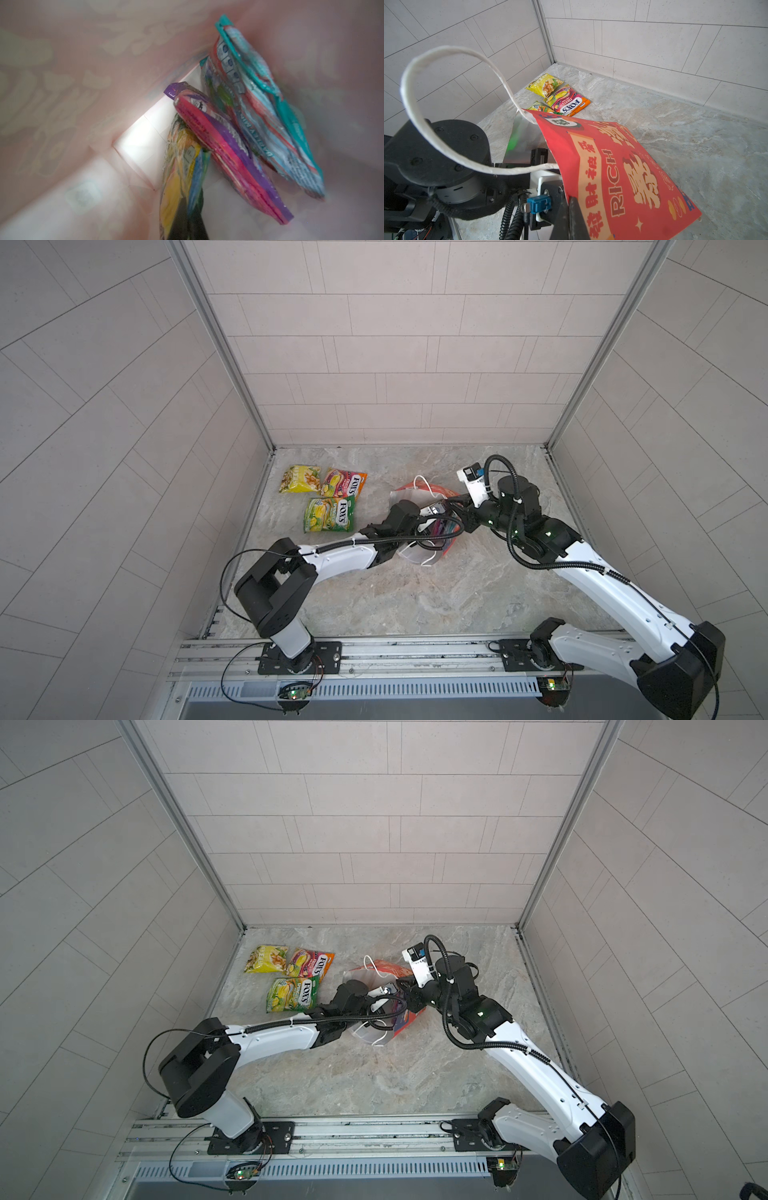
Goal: Take the snacks out of the paper bag
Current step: Pick up the snack from the paper bag.
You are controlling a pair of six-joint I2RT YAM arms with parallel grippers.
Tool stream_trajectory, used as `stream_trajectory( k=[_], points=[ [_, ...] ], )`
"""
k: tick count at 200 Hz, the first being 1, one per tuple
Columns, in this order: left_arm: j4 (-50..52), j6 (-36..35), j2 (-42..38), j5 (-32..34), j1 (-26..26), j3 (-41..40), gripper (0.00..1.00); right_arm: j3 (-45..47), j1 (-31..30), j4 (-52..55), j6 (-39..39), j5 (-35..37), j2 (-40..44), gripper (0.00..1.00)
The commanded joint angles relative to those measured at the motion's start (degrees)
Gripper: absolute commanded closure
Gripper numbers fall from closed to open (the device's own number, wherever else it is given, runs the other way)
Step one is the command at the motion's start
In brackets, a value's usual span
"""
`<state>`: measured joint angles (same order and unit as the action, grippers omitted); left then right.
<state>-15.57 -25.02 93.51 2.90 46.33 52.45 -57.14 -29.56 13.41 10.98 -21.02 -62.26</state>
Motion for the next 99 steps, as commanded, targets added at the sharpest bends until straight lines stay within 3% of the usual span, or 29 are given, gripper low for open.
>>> stream_trajectory(
  k=[1,43,99],
  points=[
    [-2.08,0.24,-2.01,-1.2,-0.45,-0.61,1.0,0.28,0.39,-2.86,0.31,-0.96,1.69,1.0],
    [1.39,0.48,-7.79,-5.16,-0.88,-0.37,1.0,0.75,1.26,-3.58,1.03,-1.13,1.67,1.0],
    [3.85,2.6,-14.28,-4.65,-0.86,-0.17,1.0,1.16,2.56,-4.36,2.11,-1.48,1.88,1.0]
  ],
)
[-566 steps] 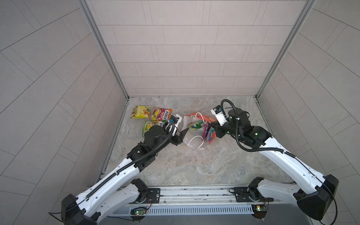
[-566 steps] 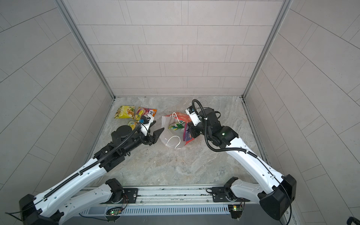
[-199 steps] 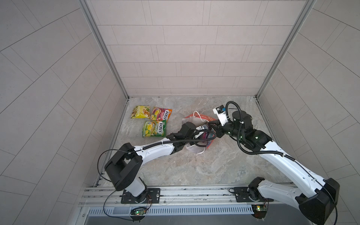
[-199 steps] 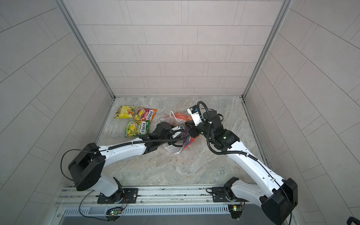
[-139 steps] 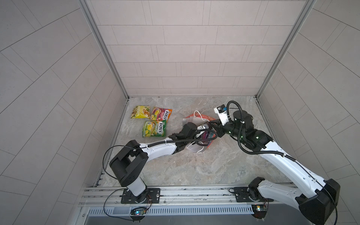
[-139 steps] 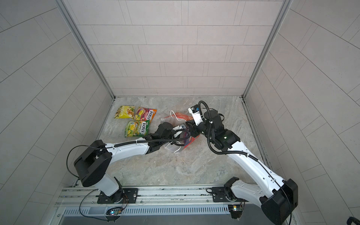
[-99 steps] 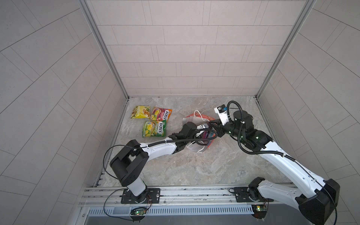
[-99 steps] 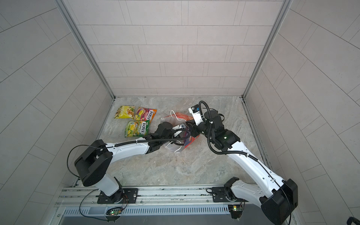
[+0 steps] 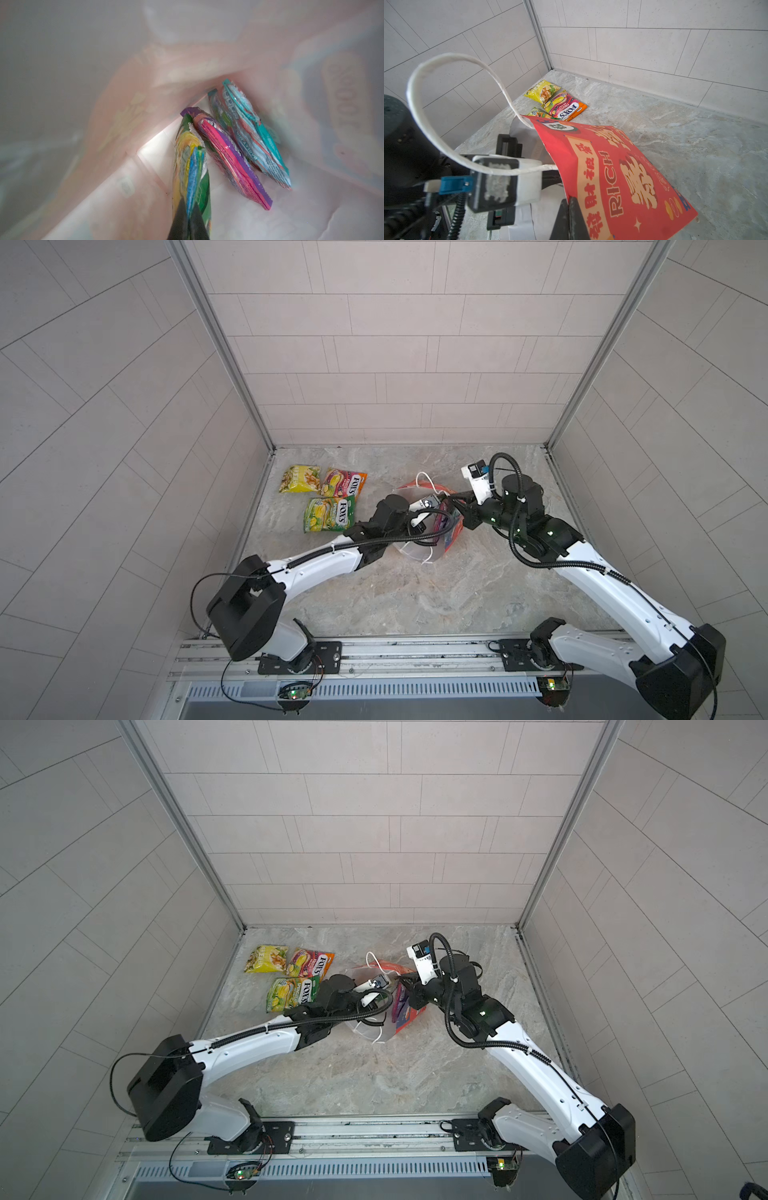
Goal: Take the snacks out of the paper bag
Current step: Pick up the snack from the paper bag.
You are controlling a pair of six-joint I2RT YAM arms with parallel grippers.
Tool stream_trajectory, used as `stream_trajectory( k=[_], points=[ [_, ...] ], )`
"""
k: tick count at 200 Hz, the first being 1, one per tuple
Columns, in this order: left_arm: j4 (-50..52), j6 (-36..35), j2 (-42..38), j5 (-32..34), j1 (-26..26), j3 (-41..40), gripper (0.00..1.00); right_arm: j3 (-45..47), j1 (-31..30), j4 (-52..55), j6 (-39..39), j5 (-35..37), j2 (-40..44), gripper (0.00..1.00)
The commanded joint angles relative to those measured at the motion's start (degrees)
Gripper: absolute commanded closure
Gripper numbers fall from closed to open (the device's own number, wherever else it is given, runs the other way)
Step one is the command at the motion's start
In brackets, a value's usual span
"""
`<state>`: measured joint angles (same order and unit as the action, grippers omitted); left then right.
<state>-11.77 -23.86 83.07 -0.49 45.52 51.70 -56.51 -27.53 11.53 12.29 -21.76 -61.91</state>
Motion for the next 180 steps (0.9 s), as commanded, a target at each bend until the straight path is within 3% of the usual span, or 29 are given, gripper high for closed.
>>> stream_trajectory(
  k=[1,72,180],
  points=[
    [0.11,1.53,-3.94,-1.22,-0.02,0.58,1.0,0.52,0.54,-2.52,0.8,-0.74,1.48,1.0],
    [6.06,6.12,-12.57,0.53,0.09,3.03,1.0,1.63,3.07,-4.64,3.41,-0.65,1.52,1.0],
    [30.0,11.28,-23.01,1.16,0.05,11.22,1.0,2.6,3.62,-6.41,4.34,-1.09,1.53,1.0]
  ],
)
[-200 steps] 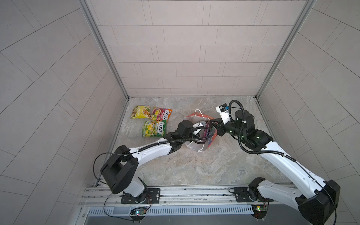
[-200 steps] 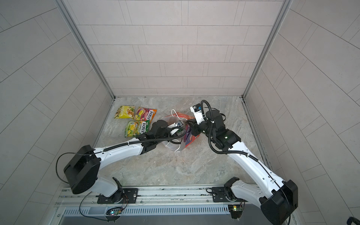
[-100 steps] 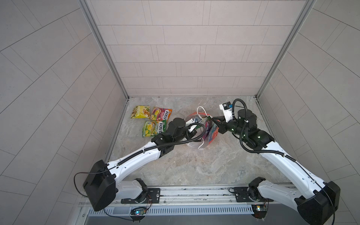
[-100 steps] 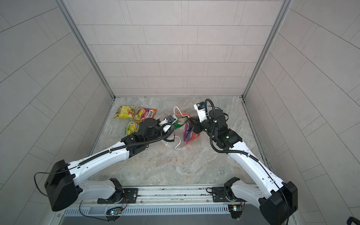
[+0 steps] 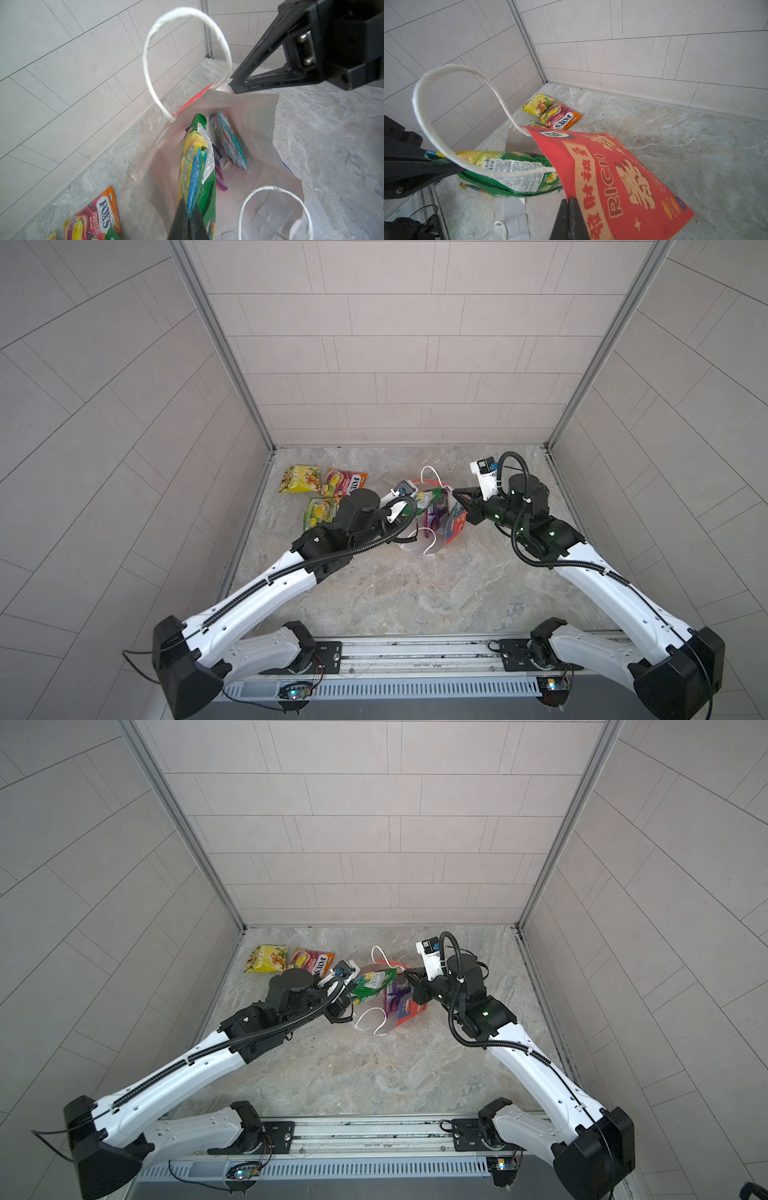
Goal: Take the snacks out of the paper bag
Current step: Pick up the snack from the paper bag, then place the snack at the top-center of the table.
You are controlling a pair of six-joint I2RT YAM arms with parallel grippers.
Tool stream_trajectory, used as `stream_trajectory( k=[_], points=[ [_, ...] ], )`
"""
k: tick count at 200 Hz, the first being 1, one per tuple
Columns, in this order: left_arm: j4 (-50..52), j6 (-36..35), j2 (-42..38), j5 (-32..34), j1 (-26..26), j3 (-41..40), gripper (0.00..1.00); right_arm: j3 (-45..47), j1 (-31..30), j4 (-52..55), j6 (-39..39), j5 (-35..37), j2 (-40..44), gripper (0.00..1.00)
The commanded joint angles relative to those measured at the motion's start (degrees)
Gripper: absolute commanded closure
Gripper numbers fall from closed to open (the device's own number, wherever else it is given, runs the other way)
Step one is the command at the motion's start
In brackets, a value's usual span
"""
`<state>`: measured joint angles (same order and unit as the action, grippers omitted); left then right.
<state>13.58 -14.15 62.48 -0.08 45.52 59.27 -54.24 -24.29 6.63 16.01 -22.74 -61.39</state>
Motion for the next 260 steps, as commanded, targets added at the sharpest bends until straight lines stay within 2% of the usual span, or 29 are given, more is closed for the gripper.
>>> stream_trajectory(
  k=[1,58,133,151,185,224,260],
  points=[
    [4.89,1.62,-2.48,0.76,0.08,3.79,1.0,0.3,0.39,-1.48,0.61,-0.11,1.0,1.0],
    [17.39,1.97,-4.78,8.1,-0.08,12.36,1.0,1.0,0.65,-2.25,0.91,-0.02,1.7,1.0],
    [32.68,3.72,-2.67,25.56,-1.39,25.15,1.0,1.73,1.44,-3.6,1.73,-0.28,2.75,1.0],
    [32.88,3.49,-3.75,27.88,-1.72,25.31,1.0,2.06,1.51,-3.86,1.9,-0.26,2.82,1.0],
    [30.5,4.34,-2.37,36.18,-4.17,22.45,1.0,1.96,1.62,-4.02,2.01,-0.24,3.09,1.0],
    [23.3,11.35,3.89,31.94,-13.06,17.36,1.0,2.22,1.77,-4.2,2.09,-0.36,3.4,1.0],
    [19.38,17.63,14.23,27.93,-19.25,18.75,1.0,2.42,1.79,-4.62,2.63,-0.79,3.29,1.0]
  ],
)
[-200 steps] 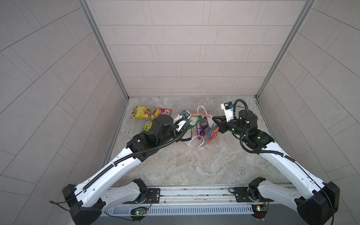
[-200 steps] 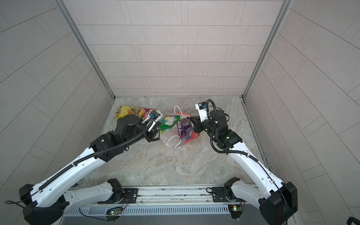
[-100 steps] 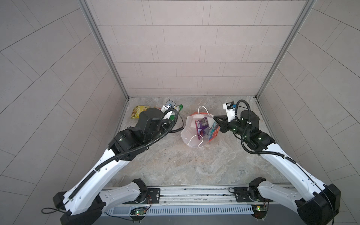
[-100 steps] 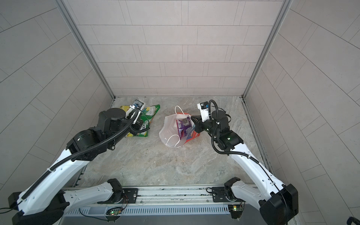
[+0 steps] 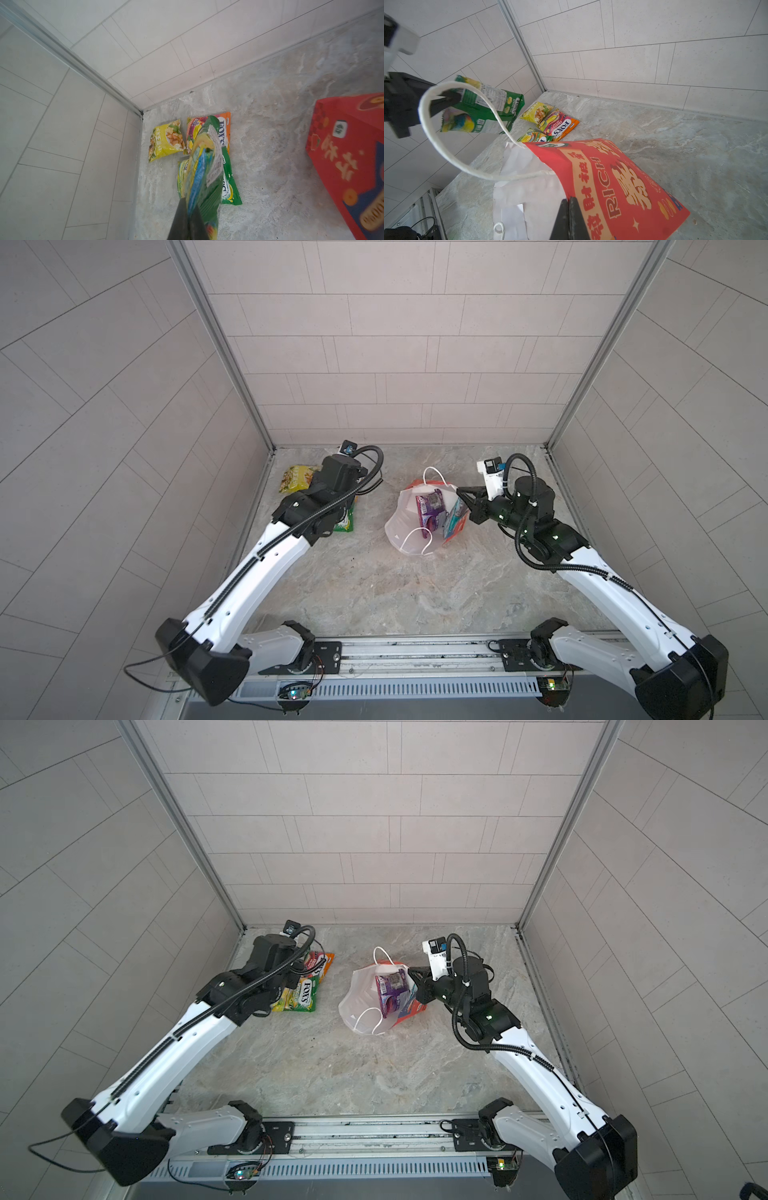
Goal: Take the snacks out of the paper bag
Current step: Place the snack at the top-center of the table.
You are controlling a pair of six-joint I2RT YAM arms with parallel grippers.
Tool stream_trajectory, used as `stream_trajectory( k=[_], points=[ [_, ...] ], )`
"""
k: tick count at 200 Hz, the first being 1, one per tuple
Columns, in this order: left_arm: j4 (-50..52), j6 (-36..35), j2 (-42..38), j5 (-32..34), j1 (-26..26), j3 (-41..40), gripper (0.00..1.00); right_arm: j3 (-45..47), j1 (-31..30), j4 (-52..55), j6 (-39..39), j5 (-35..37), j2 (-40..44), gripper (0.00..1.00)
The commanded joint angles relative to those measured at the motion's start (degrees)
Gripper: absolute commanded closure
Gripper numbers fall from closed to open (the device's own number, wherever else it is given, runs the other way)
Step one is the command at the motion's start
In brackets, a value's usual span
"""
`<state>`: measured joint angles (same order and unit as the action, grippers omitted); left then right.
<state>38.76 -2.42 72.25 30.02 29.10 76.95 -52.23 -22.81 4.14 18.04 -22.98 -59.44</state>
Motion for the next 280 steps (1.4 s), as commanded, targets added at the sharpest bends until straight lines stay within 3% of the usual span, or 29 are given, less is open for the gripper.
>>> stream_trajectory(
  k=[1,40,91,137,227,280],
  points=[
    [-5.8,5.96,4.82,-2.3,-2.92,1.21,1.0,0.39,0.26,-2.13,0.59,-0.51,1.34,1.0],
    [-5.93,8.37,15.48,-6.0,-3.53,7.29,1.0,1.03,0.41,-2.52,0.85,-0.13,1.09,1.0],
    [-6.56,11.25,24.31,-13.75,-4.39,12.64,1.0,0.93,0.66,-2.18,0.42,0.82,0.68,1.0],
    [-4.53,14.01,32.78,-16.69,-4.27,18.67,1.0,0.07,1.23,-1.71,0.24,1.1,-0.08,1.0],
    [-0.83,16.07,46.57,-13.34,-3.27,29.02,1.0,0.46,1.61,-1.93,0.33,1.1,0.14,1.0],
    [-1.6,17.42,52.38,-15.32,-2.29,33.24,1.0,0.68,1.94,-1.85,0.33,1.27,0.24,1.0]
  ],
)
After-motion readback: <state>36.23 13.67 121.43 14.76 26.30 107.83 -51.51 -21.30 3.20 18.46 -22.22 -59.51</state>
